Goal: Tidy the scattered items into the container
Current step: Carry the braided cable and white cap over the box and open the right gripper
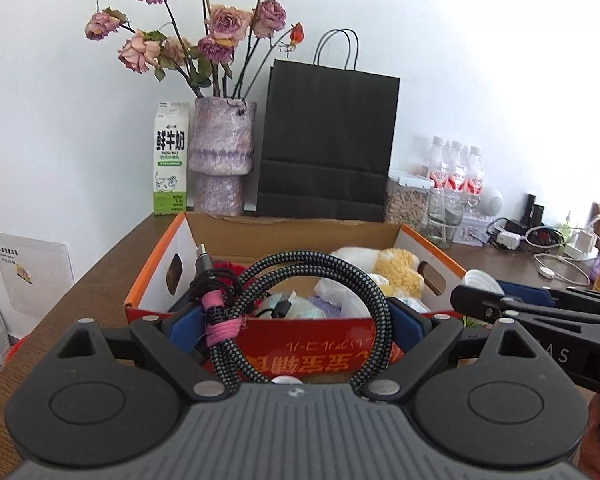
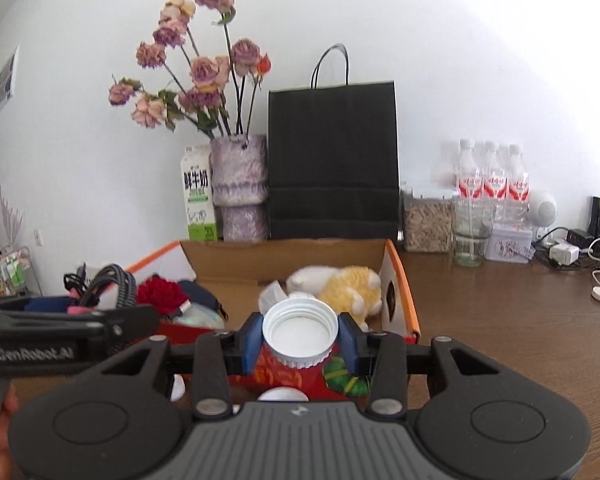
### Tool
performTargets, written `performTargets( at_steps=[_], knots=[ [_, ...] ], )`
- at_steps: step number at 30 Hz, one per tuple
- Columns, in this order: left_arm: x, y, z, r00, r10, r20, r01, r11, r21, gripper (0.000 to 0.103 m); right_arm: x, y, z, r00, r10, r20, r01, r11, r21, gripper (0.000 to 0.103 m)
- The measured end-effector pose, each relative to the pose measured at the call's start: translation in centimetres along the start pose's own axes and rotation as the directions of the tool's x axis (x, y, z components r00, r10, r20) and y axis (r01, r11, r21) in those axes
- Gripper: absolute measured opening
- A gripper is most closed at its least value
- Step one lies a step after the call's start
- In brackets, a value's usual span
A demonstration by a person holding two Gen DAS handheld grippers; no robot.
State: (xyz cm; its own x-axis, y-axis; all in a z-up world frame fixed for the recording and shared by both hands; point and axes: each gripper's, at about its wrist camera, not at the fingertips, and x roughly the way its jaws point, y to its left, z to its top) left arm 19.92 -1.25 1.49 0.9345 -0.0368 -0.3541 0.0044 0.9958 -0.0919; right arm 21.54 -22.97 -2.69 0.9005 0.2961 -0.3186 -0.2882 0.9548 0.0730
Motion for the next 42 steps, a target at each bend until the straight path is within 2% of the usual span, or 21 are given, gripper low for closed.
performTargets(
  at_steps=[6, 12, 16, 21, 28, 39, 41, 42],
  knots=[
    [0.5, -0.1, 2.3, 0.997, 0.047, 0.054, -0.043, 0.997, -0.067, 0.093, -0.1, 1.3, 2.0, 0.991, -0.038, 0.128, 0.04, 0.999, -0.019, 0.039],
    [3.0, -0.5, 5.4, 0.988, 0.11, 0.106, -0.101, 0.991, -0.085, 0.093, 2.4, 1.1, 4.5, 0.98, -0.075, 0.185, 0.071, 0.997, 0.024, 0.039],
    [6.0, -0.5, 5.6, 0.977, 0.18, 0.112, -0.17, 0.981, -0.094, 0.093, 5.6, 0.3, 4.5, 0.986, -0.087, 0.143, 0.077, 0.994, 0.073, 0.039],
    [7.3, 0.1, 4.3, 0.974, 0.206, 0.1, -0.202, 0.978, -0.048, 0.093, 7.6, -0.4, 3.1, 0.992, -0.09, 0.086, 0.084, 0.994, 0.076, 0.039],
    [7.4, 0.0, 3.2, 0.971, 0.208, 0.116, -0.207, 0.978, -0.019, 0.093, 8.4, -0.6, 1.8, 0.994, -0.094, 0.049, 0.09, 0.993, 0.076, 0.039],
    [7.4, -0.3, 3.0, 0.968, 0.22, 0.122, -0.222, 0.975, -0.002, 0.094, 8.3, -0.2, 1.6, 0.996, -0.079, 0.042, 0.076, 0.996, 0.054, 0.039],
    [6.9, -0.3, 3.0, 0.96, 0.24, 0.144, -0.241, 0.97, -0.011, 0.098, 8.0, -0.1, 1.6, 0.996, -0.074, 0.047, 0.072, 0.996, 0.043, 0.057],
    [6.6, -0.3, 2.9, 0.95, 0.27, 0.16, -0.27, 0.963, -0.024, 0.103, 7.7, 0.0, 1.6, 0.996, -0.076, 0.051, 0.074, 0.996, 0.039, 0.076]
  ],
)
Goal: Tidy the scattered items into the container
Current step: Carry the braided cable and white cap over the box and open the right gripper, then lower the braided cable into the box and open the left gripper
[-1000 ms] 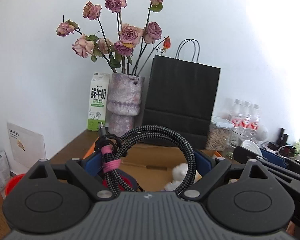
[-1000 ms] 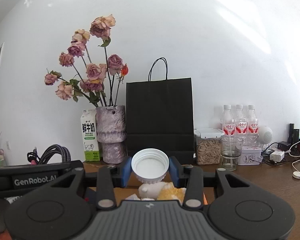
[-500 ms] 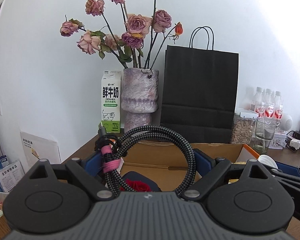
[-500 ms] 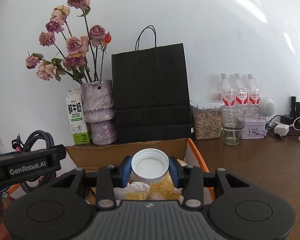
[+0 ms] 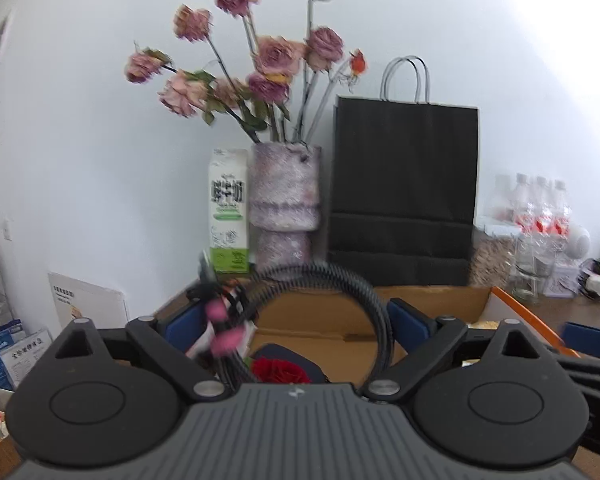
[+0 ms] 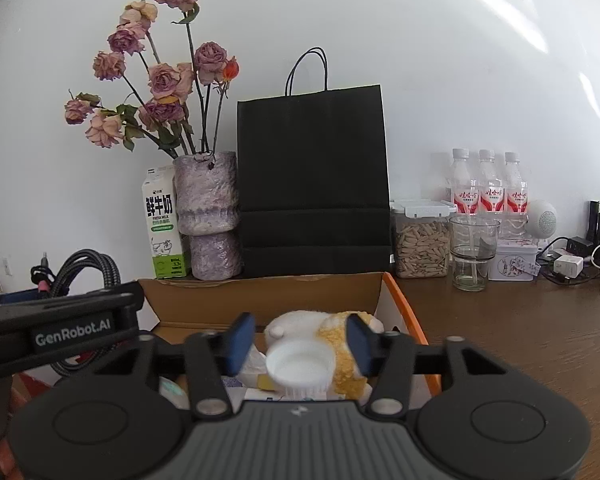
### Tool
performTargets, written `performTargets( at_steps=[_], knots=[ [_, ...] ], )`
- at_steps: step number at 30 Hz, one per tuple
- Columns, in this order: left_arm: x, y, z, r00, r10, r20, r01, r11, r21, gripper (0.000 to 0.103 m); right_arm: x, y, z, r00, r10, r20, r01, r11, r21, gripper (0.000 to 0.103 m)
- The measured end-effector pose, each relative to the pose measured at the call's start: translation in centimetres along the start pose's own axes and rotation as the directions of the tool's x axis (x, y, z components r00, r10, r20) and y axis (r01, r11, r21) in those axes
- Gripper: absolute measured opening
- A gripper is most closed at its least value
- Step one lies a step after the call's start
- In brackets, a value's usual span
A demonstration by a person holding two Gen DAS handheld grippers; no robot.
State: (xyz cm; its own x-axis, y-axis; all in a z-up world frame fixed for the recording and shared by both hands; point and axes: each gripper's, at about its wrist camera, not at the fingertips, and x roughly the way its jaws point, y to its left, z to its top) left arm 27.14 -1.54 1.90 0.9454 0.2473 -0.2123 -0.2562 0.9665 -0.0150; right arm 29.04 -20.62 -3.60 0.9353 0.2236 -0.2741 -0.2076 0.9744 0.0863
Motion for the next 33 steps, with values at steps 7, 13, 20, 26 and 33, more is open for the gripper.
performTargets(
  at_steps=[7, 13, 20, 26, 33],
  knots=[
    [-1.0, 0.9, 0.2, 0.999, 0.013, 0.039, -0.012, 0.999, -0.046, 0.103, -1.7, 0.2, 0.4, 0.999, -0.004, 0.053, 0.005, 1.0, -0.011, 0.103],
    [-1.0, 1.0, -0.1, 1.0, 0.008, 0.029, -0.006, 0.998, -0.056, 0.103, -2.3, 0.5, 0.4, 0.998, -0.002, 0.067, 0.004, 1.0, -0.023, 0.103],
    [-1.0, 0.9, -0.5, 1.0, -0.008, 0.021, 0.009, 0.999, -0.048, 0.103, -2.7, 0.5, 0.5, 0.997, -0.006, 0.076, 0.006, 1.0, -0.012, 0.103],
    [-1.2, 1.0, -0.7, 1.0, -0.02, 0.02, 0.02, 0.999, -0.039, 0.103, -3.1, 0.4, 0.4, 0.997, -0.01, 0.078, 0.01, 1.0, -0.005, 0.103],
    [-1.4, 1.4, -1.0, 0.999, -0.029, 0.014, 0.029, 0.999, -0.037, 0.103, -3.7, 0.4, 0.1, 0.997, -0.009, 0.079, 0.01, 1.0, -0.019, 0.103]
  ],
)
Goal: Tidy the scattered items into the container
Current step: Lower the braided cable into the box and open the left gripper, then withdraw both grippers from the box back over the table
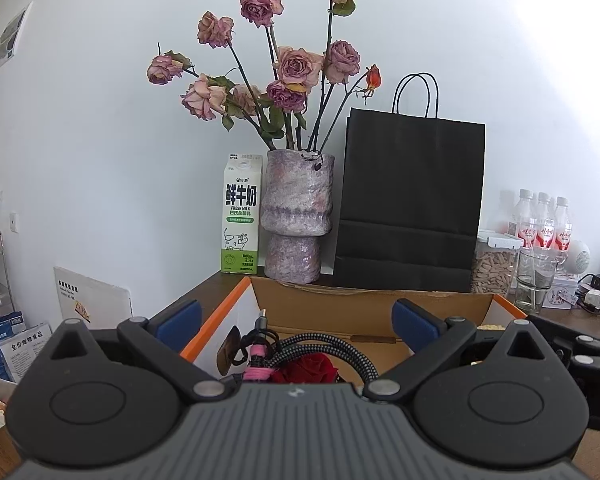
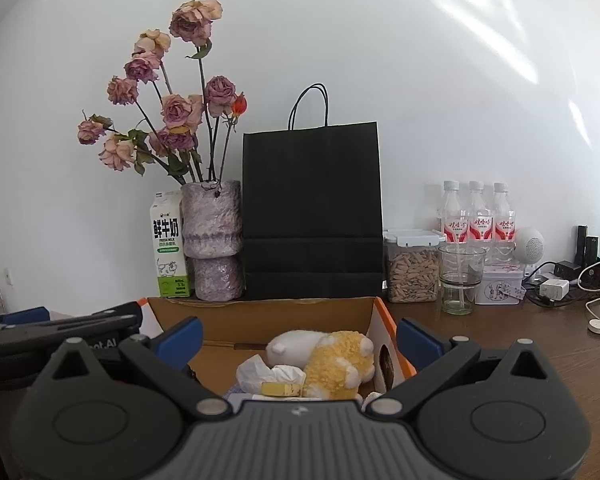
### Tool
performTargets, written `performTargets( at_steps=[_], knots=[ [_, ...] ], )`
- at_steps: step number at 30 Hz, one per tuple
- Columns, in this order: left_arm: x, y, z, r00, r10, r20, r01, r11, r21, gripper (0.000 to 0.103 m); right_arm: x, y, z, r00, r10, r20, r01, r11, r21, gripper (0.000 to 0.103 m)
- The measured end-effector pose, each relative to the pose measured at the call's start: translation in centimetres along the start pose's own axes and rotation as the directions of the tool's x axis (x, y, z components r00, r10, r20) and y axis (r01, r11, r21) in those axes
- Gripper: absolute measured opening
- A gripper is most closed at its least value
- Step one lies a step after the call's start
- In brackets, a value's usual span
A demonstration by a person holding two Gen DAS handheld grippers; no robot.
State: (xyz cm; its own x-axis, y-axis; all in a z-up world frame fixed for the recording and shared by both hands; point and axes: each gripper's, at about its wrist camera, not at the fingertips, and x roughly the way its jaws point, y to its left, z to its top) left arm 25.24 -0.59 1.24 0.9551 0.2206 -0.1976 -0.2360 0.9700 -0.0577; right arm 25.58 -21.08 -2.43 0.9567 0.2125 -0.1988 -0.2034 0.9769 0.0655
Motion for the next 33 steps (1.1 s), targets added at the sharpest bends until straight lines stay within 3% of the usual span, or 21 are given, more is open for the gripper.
performTargets(
  at_steps=[21, 28, 33],
  knots=[
    [-3.1, 1.6, -2.0, 1.0, -0.021, -0.016, 0.022, 1.0, 0.018, 0.103, -2.7, 0.5, -2.8, 0.997, 0.036, -0.066, -0.041, 0.996, -0.082, 0.103],
    [-4.4, 1.9, -2.7, 0.997, -0.036, -0.062, 0.037, 0.999, 0.019, 0.103, -3.5, 0.1, -3.6, 0.995, 0.026, -0.1, -0.033, 0.997, -0.073, 0.103],
    [-5.0, 2.1, -3.2, 0.991, -0.057, -0.121, 0.062, 0.998, 0.034, 0.103, -3.8, -0.4, -4.2, 0.985, 0.027, -0.172, -0.037, 0.998, -0.056, 0.103]
  ],
)
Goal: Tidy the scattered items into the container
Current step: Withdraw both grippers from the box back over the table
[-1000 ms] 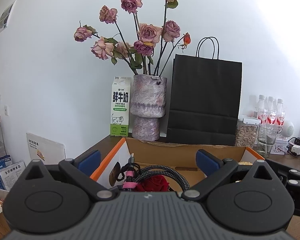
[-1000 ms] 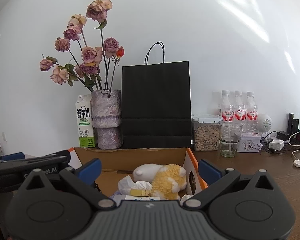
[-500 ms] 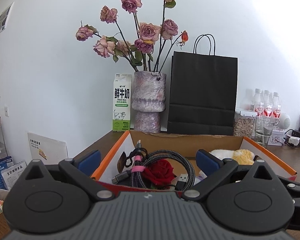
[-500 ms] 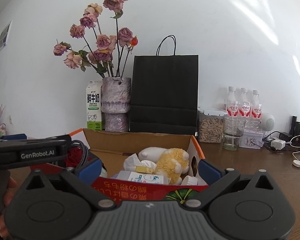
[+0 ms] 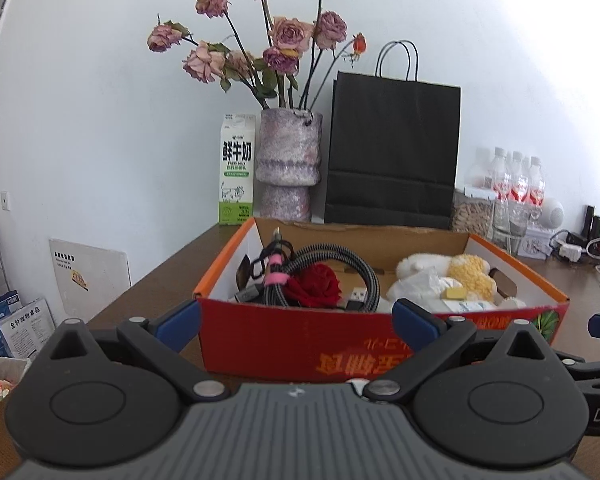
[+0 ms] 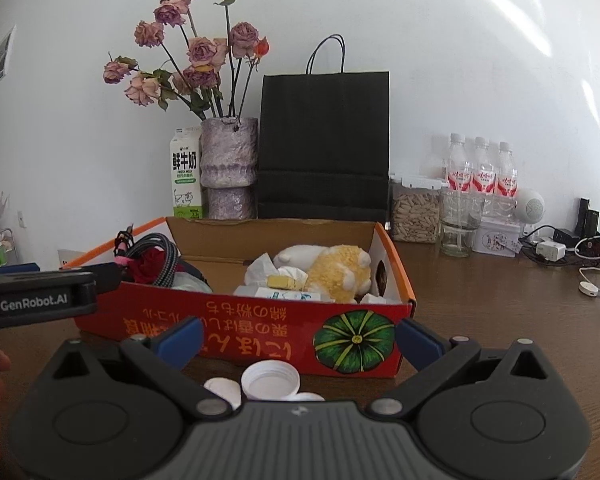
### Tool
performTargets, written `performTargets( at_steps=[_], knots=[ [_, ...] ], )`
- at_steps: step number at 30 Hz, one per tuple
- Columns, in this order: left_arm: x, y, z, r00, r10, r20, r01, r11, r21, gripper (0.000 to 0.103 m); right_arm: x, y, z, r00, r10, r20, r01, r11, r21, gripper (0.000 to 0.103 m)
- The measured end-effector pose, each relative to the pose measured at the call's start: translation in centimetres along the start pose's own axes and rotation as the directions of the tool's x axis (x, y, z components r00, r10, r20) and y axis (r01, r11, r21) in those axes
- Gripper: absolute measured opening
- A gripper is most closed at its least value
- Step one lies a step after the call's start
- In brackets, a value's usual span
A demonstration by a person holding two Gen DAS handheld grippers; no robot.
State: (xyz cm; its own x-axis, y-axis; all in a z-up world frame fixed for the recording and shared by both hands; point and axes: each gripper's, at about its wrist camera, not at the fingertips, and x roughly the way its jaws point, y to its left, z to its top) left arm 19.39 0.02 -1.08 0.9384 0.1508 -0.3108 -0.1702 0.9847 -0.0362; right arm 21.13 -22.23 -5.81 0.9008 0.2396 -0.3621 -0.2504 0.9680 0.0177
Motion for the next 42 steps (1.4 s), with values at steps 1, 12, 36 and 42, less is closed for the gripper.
performTargets(
  at_steps=[1, 12, 36, 42],
  knots=[
    [0.0, 0.0, -0.1, 1.0, -0.002, -0.01, 0.003, 1.0, 0.006, 0.103, 0.0, -0.1, -0.1, 1.0, 0.001, -0.017, -0.001, 1.0, 0.002, 0.103],
    [0.2, -0.7, -0.7, 0.982, -0.045, -0.181, 0.06, 0.995, 0.075, 0.103, 0.2, -1.7, -1.1, 0.989, -0.011, -0.146, 0.009, 1.0, -0.016, 0.103],
    [0.6, -0.9, -2.9, 0.9, -0.096, -0.424, 0.17, 0.975, 0.141, 0.103, 0.9, -3.2, -2.1, 0.953, -0.011, -0.301, -0.001, 0.999, -0.041, 0.103],
    [0.9, -1.0, -2.7, 0.905, -0.093, -0.415, 0.165, 0.976, 0.141, 0.103, 0.8, -3.3, -2.5, 0.951, -0.019, -0.309, 0.005, 0.999, -0.046, 0.103]
  ],
)
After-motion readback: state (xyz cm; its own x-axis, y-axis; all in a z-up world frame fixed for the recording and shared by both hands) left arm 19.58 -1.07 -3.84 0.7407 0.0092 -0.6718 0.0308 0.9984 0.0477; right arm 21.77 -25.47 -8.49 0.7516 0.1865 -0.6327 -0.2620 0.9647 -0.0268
